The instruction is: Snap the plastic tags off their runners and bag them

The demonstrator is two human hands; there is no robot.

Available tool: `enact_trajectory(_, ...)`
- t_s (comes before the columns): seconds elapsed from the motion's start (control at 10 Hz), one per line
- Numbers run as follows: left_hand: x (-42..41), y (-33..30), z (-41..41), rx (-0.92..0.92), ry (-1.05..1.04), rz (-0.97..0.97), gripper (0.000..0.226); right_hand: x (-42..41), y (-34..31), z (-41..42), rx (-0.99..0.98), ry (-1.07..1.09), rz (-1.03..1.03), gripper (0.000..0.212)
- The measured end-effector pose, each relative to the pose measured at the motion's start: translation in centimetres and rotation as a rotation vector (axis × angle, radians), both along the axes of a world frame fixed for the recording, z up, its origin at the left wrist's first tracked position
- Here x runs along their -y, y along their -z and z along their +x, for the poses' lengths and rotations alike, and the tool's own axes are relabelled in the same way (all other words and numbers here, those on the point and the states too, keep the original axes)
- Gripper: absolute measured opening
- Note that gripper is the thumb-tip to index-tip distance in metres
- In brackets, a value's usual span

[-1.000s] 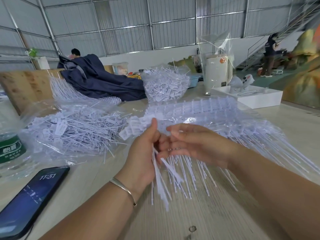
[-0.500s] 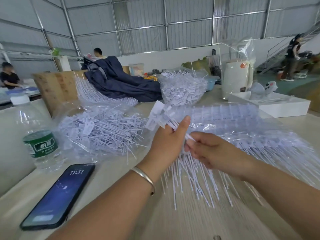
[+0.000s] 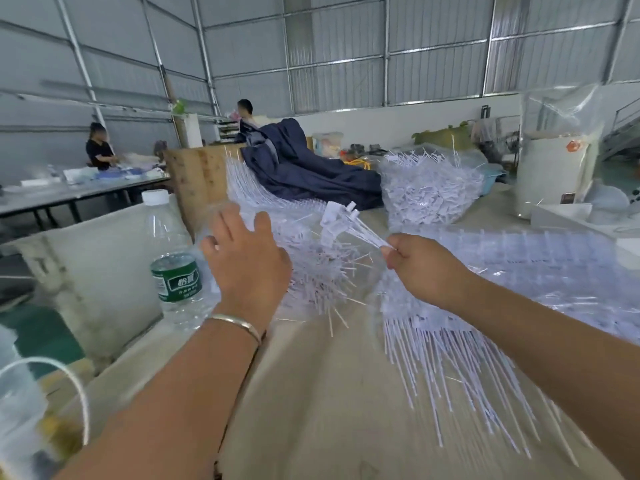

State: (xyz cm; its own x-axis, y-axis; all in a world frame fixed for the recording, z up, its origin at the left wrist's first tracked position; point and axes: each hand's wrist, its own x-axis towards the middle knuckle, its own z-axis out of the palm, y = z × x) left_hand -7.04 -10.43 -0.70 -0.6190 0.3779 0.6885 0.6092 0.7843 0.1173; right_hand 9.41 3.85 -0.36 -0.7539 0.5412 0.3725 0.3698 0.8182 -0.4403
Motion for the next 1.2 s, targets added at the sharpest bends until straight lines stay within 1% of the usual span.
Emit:
enact_trajectory(0.1,1.5,-1.1,-2.7,0.219,-0.157,-0.089,0.050,1.2,-0.4,-3.1,0.018,-0.031,0.053,0.022)
enact_trajectory(0.2,1.8,-1.1,-3.9,0.431,-0.120,-0.154,0.053,2.2,-0.1,-6.1,0.069,-0.015,0.180,0.033)
enact_trajectory(0.3,1.9,-0.4,-4.1,0.485,-0.011,-0.075,0.058,3.3,0.3,-8.5,0.124,-0.006,0.281,0.047)
enact_trajectory(0.4,1.8,0.1,-4.1,0.504,0.111,0.009,0.061,4.2,1.1,-10.4,0.249,-0.038,0.415,0.062)
enact_trajectory(0.5,1.7,0.2,-4.2,0.450,0.250,0.115,0.067,4.6,1.1,-12.1,0.324,-0.048,0.475,0.061)
enact_trajectory(0.6,1.8,-0.3,-4.2,0.353,0.385,0.222,0.070,5.2,0.4,-14.0,0.305,-0.061,0.530,0.055)
enact_trajectory(0.7,1.6,-1.0,-3.6,0.263,0.481,0.288,0.072,6.1,-0.2,-16.5,0.301,-0.112,0.321,0.023)
enact_trajectory(0.8,1.3,-1.5,-2.6,0.253,0.502,0.297,0.072,5.7,-0.2,-18.7,0.324,-0.142,0.157,0.017)
enact_trajectory(0.9,1.1,-1.5,-1.9,0.237,0.508,0.260,0.066,4.5,-0.1,-19.9,0.228,-0.144,0.033,0.020)
enact_trajectory(1.0,0.8,-0.9,-2.1,0.285,0.467,0.250,0.060,3.9,-0.3,-20.4,0.090,-0.157,-0.166,0.022)
enact_trajectory(1.1,0.8,-0.4,-2.0,0.329,0.422,0.261,0.056,3.9,-0.2,-19.4,0.124,-0.194,-0.098,0.018)
enact_trajectory(1.2,0.8,-0.2,-1.5,0.317,0.371,0.270,0.053,2.6,0.0,-18.2,0.052,-0.239,-0.031,0.036)
